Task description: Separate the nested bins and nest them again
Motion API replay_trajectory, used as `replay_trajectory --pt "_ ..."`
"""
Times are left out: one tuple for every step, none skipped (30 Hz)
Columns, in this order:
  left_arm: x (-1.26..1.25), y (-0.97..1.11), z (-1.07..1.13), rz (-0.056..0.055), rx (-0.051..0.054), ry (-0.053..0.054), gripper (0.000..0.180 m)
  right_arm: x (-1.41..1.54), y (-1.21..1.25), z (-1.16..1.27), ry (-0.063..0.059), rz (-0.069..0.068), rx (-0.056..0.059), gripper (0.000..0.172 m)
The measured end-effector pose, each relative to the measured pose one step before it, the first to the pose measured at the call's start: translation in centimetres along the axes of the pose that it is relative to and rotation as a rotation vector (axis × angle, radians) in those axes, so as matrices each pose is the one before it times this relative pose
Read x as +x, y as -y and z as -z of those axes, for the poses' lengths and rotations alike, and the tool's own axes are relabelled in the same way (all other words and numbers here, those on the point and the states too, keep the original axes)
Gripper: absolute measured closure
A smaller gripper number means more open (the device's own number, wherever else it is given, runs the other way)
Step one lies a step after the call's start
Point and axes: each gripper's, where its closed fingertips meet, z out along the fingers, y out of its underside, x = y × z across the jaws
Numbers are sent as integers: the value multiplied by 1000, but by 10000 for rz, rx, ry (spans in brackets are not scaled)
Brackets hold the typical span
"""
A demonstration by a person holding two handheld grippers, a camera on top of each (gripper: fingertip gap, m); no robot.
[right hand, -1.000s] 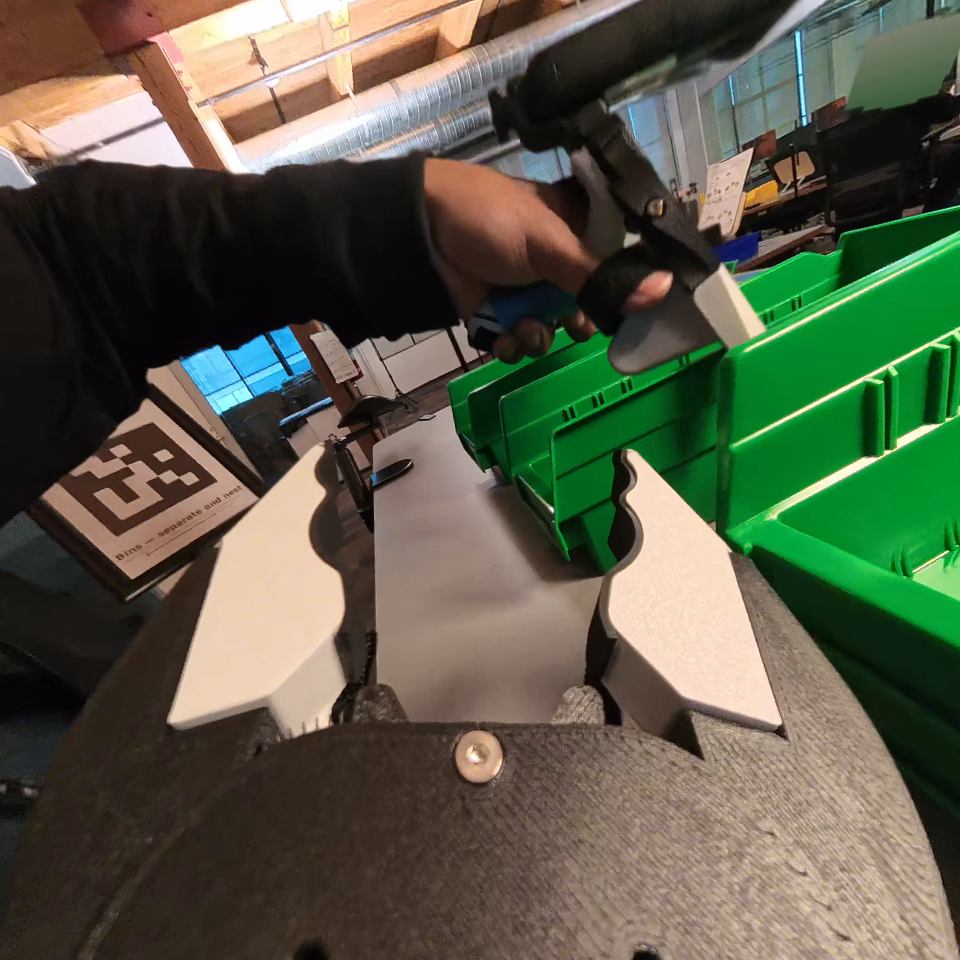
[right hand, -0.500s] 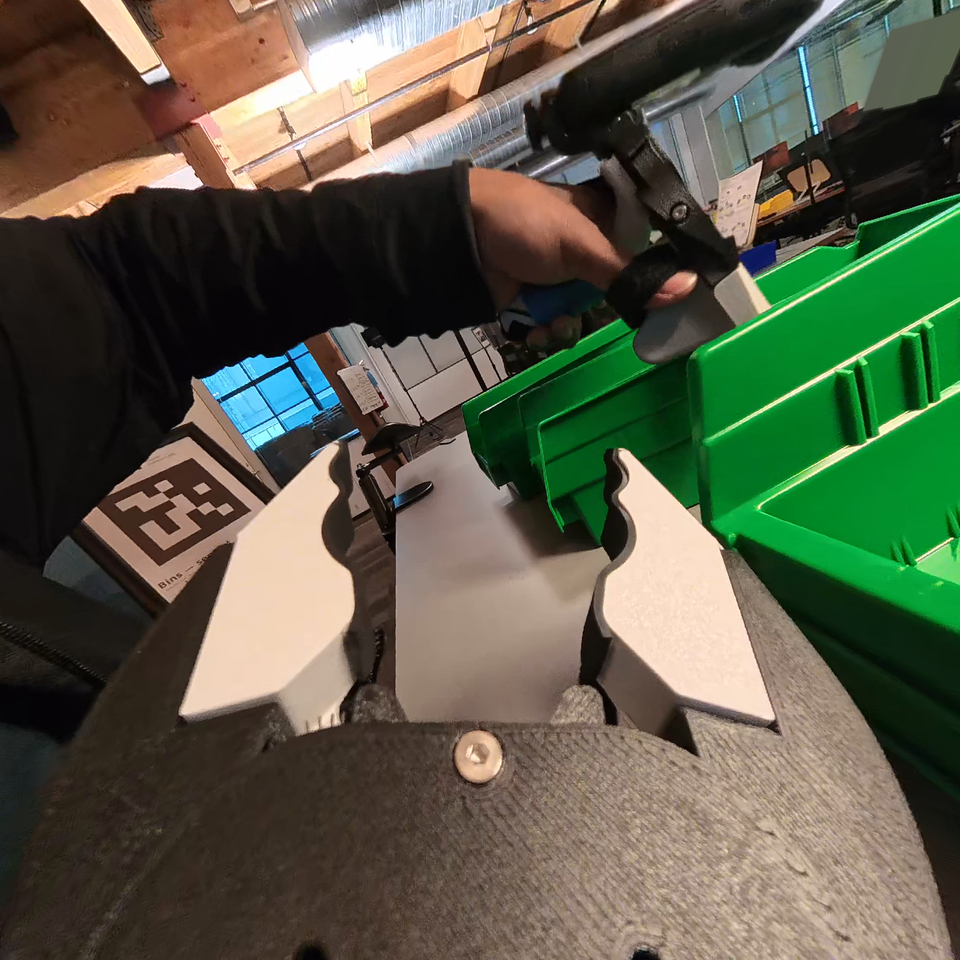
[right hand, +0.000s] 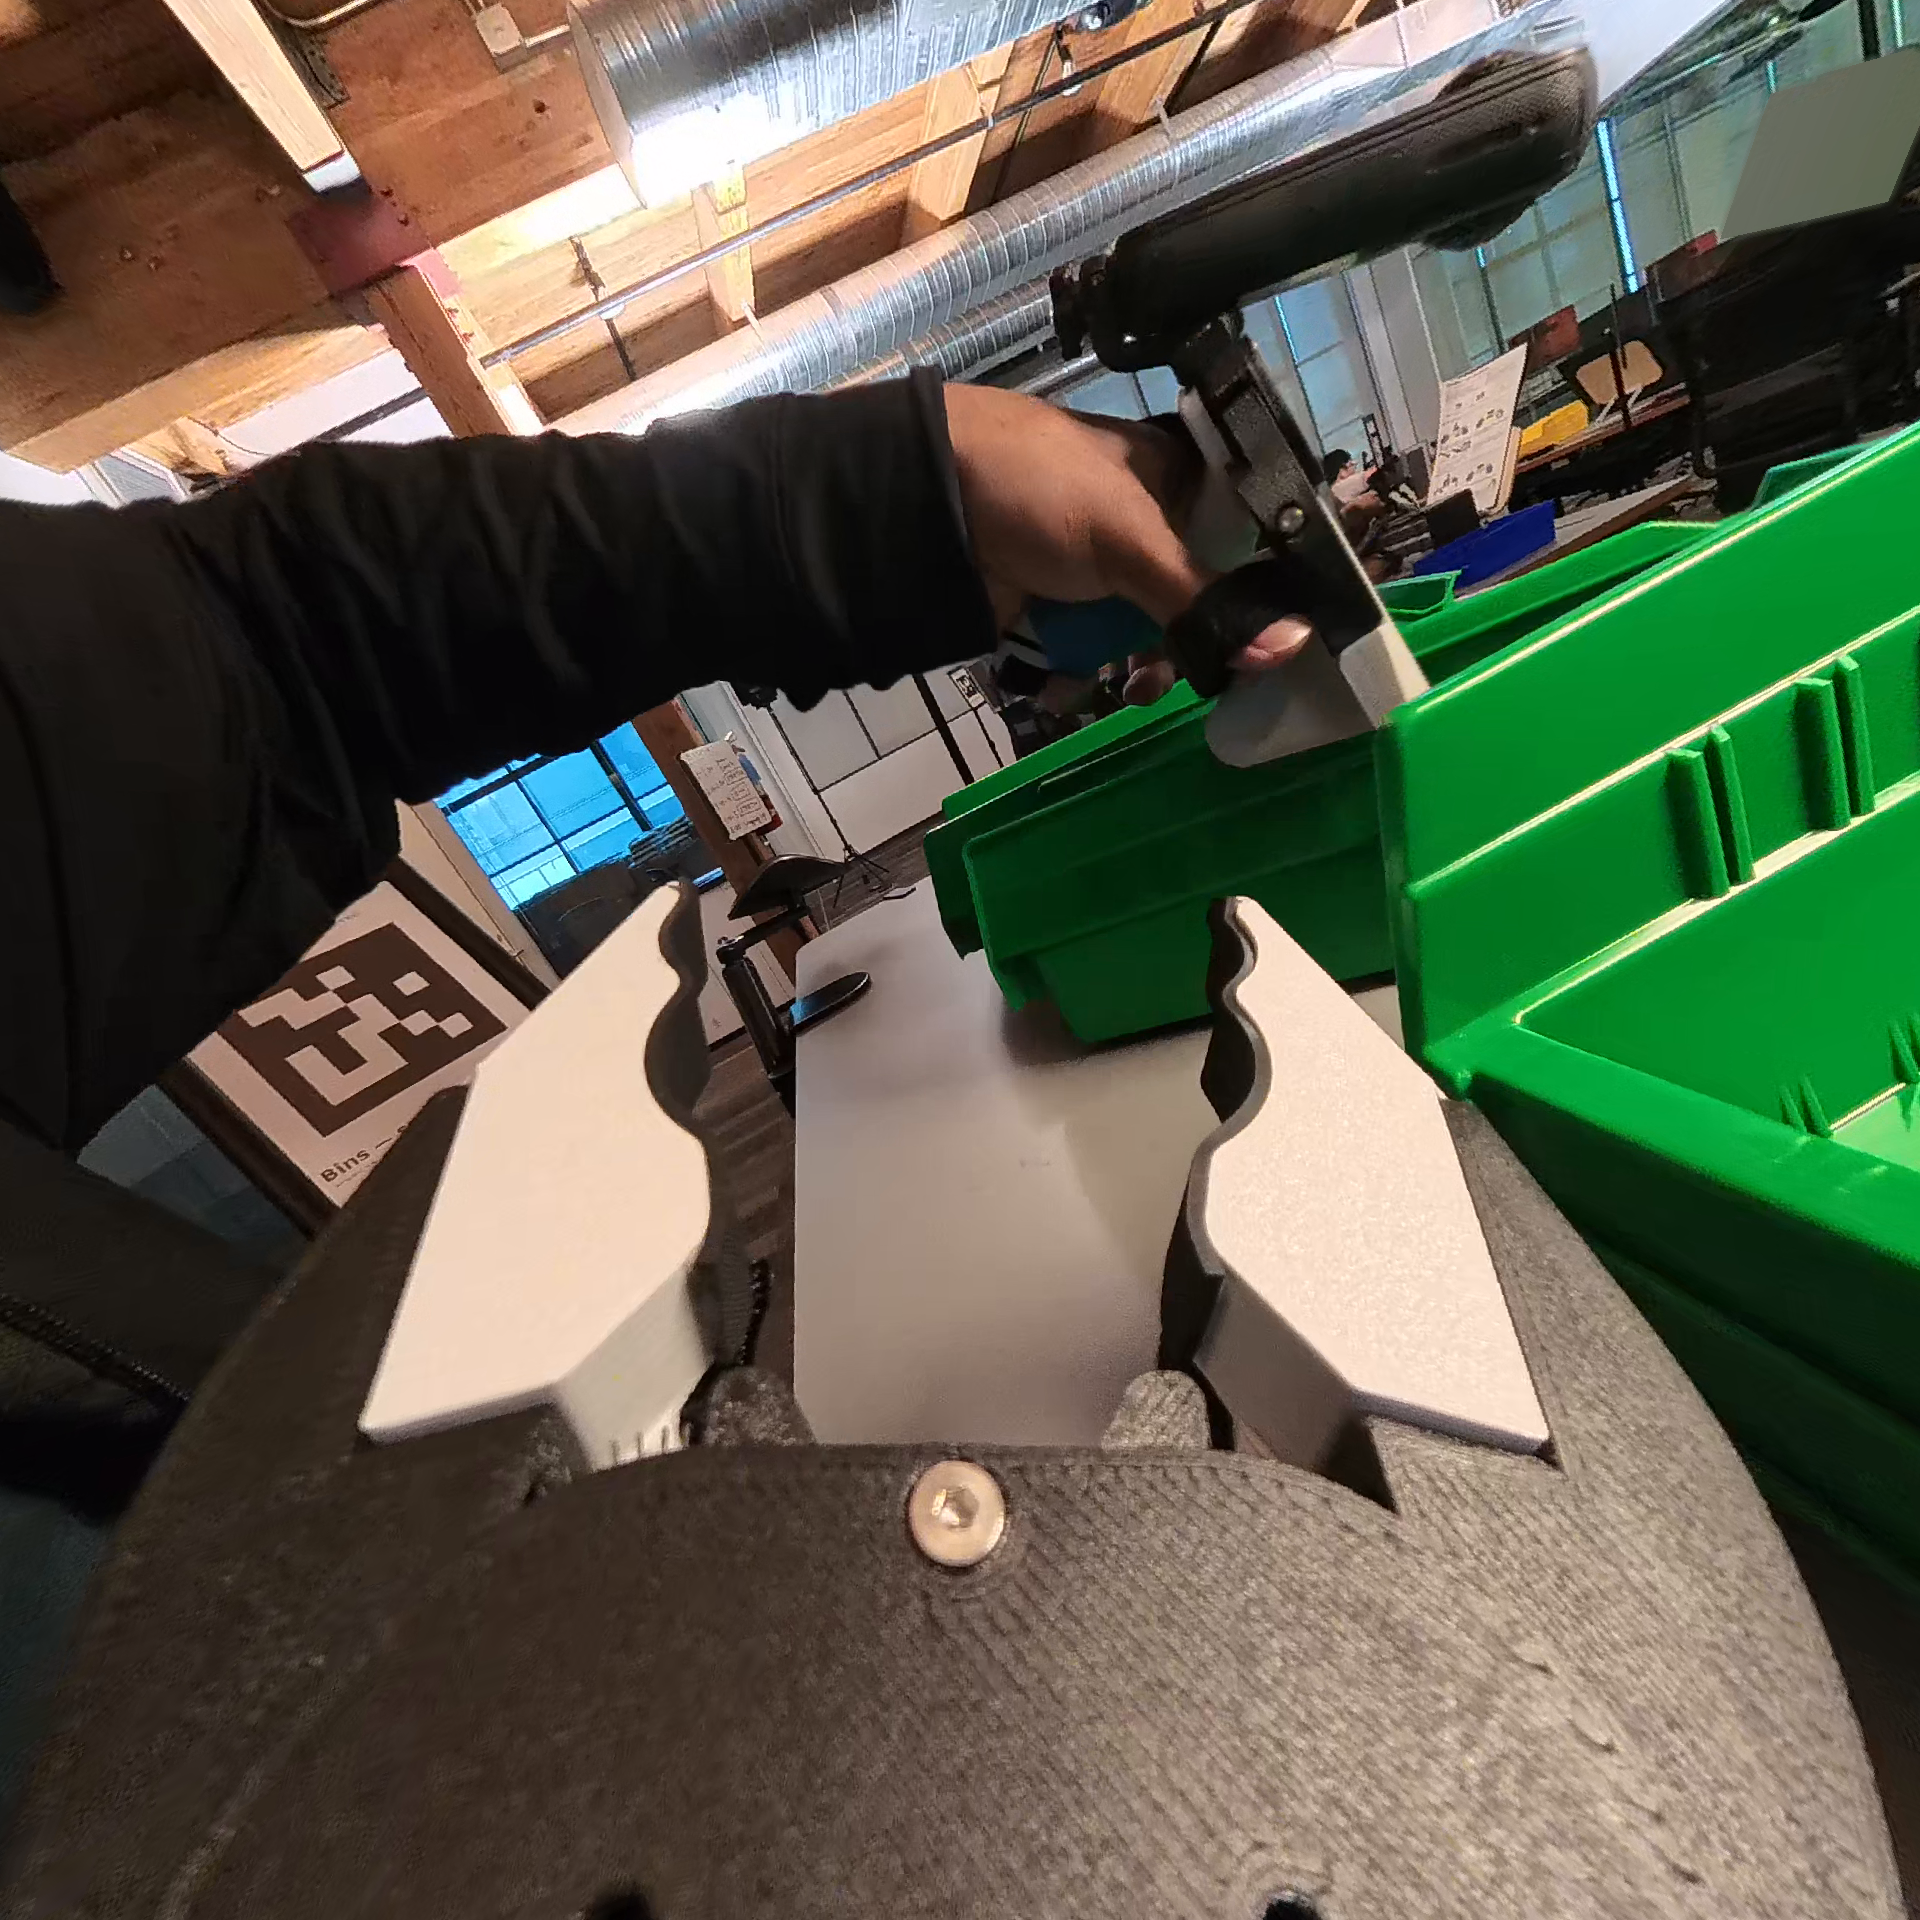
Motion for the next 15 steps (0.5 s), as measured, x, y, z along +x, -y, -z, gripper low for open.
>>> replay_trajectory --pt "20 -152 -11 -121 -51 -122 42 -8 -8 0 -1 5 -1 74" --pt "2 -99 -8 -191 -10 -83 42 -5 10 10 3 2 6 74" --pt "-57 -131 -26 -188 -19 -17 42 -3 19 5 1 2 12 74" --pt "-96 -153 -37 -179 -24 37 42 -13 12 14 4 4 8 74" --pt "-61 -144 -28 -199 -33 36 42 -24 6 8 10 6 7 74" --pt "9 -165 -13 -169 -44 -18 42 -22 13 19 7 7 11 74" --pt "13 -147 32 -92 -41 -40 43 -19 13 14 8 4 9 74" --pt "61 -178 58 -85 -61 -65 43 -17 -3 -3 6 5 3 74" --pt "86 -196 98 -80 -57 -77 43 -5 -8 -4 0 6 -9 74" --pt "39 -132 168 -43 -4 -49 43 -9 -29 -10 7 4 -16 74" --pt "-30 -30 256 -16 62 -22 44 -32 -2 -1 14 6 -3 74" --pt "-151 -51 304 -35 59 4 45 -29 9 6 12 5 9 74" --pt "-210 -94 300 -72 32 4 45 -11 16 7 6 0 10 74" --pt "-171 -162 228 -96 11 -37 46 -4 -4 10 7 -4 0 74" --pt "-47 -235 98 -88 -26 -108 45 -12 -9 -11 8 -4 -4 74"
